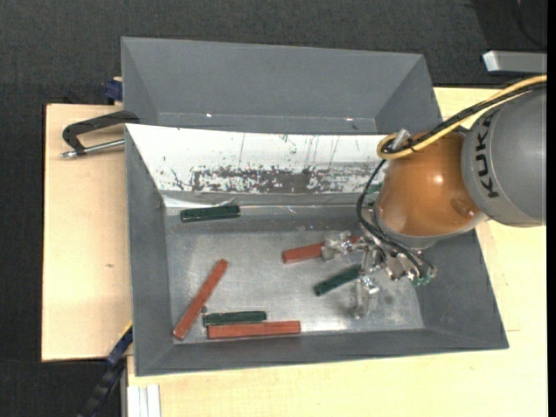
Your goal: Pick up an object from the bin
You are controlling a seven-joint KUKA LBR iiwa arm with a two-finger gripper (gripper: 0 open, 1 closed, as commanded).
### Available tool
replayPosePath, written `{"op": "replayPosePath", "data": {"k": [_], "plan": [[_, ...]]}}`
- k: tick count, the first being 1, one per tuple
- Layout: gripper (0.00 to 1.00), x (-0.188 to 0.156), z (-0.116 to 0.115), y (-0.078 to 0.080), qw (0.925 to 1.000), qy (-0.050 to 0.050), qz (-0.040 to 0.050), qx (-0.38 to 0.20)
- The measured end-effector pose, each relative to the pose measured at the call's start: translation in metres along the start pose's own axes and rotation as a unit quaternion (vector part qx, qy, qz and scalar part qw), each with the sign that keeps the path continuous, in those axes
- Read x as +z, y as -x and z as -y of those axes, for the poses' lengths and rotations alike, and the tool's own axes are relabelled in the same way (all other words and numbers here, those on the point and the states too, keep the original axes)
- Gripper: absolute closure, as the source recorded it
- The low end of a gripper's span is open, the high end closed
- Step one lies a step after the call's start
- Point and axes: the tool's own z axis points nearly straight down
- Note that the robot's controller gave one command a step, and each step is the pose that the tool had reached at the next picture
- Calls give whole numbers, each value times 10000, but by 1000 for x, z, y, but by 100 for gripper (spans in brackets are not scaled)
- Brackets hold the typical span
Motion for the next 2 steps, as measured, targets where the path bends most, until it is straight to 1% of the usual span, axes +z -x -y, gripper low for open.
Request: {"op": "replayPosePath", "data": {"k": [1,2], "plan": [[100,0,0,0,10000,2,-1,0],[100,0,0,0,10000,2,-1,0]]}}
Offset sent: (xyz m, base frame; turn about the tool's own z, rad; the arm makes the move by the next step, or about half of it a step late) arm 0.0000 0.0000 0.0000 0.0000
